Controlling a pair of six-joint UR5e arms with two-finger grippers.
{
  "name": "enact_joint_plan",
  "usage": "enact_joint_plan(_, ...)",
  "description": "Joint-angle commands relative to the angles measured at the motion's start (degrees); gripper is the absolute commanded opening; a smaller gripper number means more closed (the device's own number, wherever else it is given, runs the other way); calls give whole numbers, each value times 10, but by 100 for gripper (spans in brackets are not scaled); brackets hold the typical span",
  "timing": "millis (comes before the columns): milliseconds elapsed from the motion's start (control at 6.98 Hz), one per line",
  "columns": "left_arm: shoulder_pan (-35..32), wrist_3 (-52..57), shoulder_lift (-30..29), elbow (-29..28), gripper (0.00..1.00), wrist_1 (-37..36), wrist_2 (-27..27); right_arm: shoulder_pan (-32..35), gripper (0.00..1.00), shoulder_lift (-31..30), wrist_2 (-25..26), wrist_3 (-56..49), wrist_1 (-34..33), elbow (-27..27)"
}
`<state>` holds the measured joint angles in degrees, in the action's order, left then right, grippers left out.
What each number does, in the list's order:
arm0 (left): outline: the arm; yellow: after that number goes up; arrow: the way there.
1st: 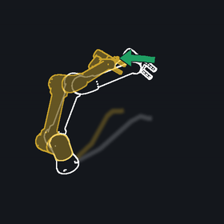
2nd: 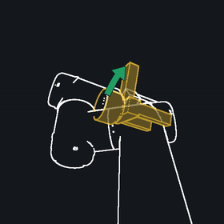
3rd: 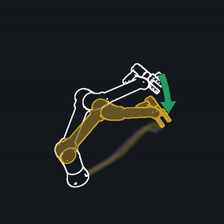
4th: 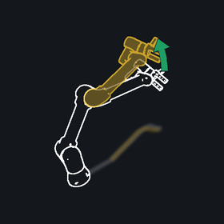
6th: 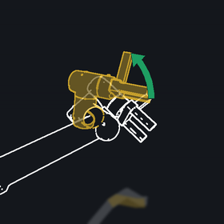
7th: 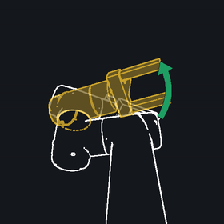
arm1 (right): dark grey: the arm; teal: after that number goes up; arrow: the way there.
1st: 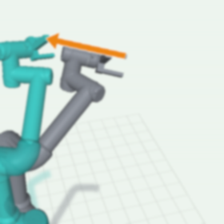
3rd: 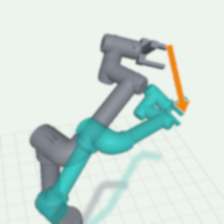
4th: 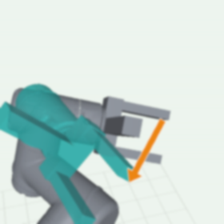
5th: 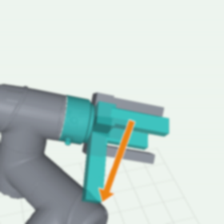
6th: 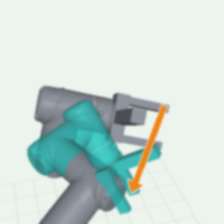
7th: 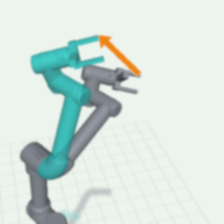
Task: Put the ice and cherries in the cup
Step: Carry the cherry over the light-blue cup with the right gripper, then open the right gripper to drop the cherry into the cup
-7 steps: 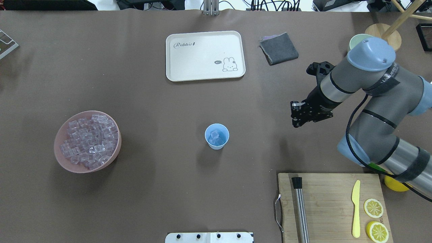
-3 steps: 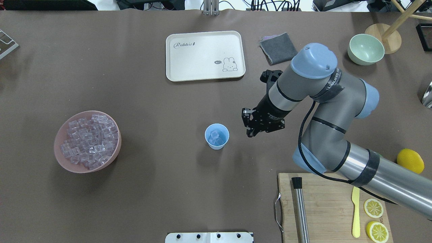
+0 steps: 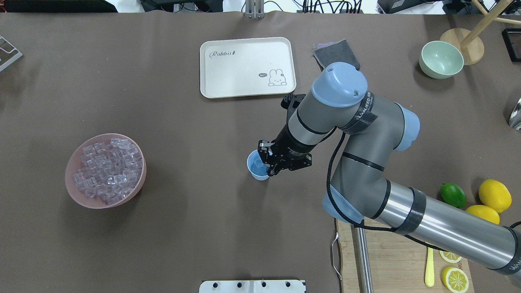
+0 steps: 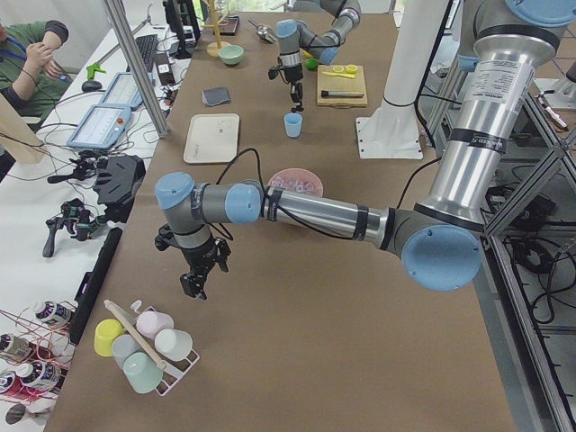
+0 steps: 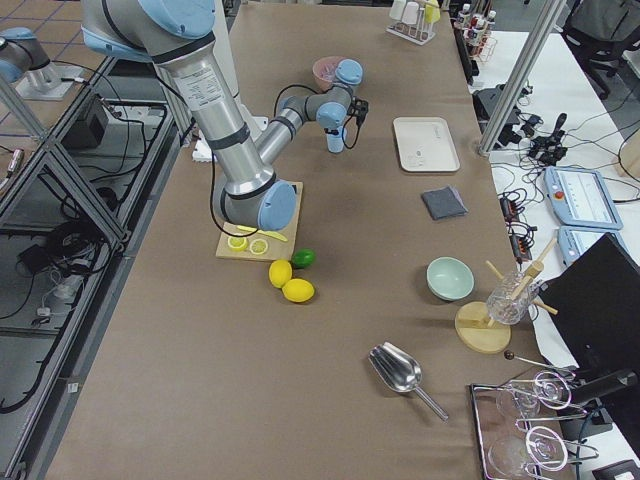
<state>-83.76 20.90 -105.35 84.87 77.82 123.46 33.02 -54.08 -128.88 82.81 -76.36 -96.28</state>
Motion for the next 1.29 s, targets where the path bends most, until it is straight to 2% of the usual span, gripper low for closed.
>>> enact_joint_plan(0,0,0,5,-1,97,9,0,-10,0,19,8,15,24,22)
enact_joint_plan(287,0,-2,5,-1,97,9,-1,-15,0,16,9,30,42,30)
enact_joint_plan(430,0,-2,5,-1,97,9,-1,-16,77,15,10,24,42,31)
enact_joint_plan(573,0,-2,5,-1,97,9,-1,-16,100,16,13,24,42,31)
enact_joint_plan(1147,0,-4,2,-1,97,8,0,14,100,6,13,-10,35,49)
